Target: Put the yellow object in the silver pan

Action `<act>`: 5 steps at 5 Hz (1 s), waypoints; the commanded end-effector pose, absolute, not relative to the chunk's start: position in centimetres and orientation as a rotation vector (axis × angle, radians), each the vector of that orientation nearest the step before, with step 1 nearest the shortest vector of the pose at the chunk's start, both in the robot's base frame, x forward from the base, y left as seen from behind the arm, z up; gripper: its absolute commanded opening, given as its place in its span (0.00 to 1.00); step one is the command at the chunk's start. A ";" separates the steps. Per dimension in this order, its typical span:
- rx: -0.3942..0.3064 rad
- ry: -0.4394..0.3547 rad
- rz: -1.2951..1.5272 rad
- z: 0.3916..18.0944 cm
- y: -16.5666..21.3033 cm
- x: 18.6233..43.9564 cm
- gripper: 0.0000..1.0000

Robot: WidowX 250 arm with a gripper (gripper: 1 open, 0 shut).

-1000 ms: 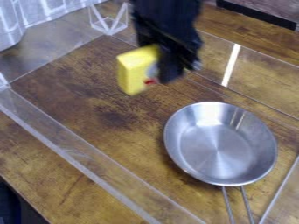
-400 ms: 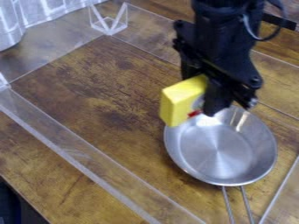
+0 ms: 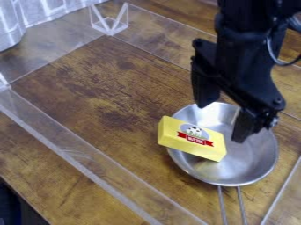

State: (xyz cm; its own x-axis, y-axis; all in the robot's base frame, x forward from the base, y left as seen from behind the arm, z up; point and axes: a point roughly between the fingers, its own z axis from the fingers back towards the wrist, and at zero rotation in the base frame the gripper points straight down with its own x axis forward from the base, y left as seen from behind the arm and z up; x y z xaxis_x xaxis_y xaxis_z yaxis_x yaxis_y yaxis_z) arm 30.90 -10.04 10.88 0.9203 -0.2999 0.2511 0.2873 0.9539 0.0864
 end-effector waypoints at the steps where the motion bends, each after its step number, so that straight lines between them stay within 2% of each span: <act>1: 0.043 -0.298 -0.325 10.4 -10.9 31.4 1.00; 2: 0.052 -0.291 -0.323 9.6 -10.9 31.4 1.00; 5: 0.049 -0.297 -0.303 10.5 -10.7 31.7 1.00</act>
State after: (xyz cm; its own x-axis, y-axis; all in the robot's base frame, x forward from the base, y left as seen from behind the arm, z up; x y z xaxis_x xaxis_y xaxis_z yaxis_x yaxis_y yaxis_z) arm 31.11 -9.94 8.59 0.9296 -0.2950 0.2209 0.2800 0.9551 0.0970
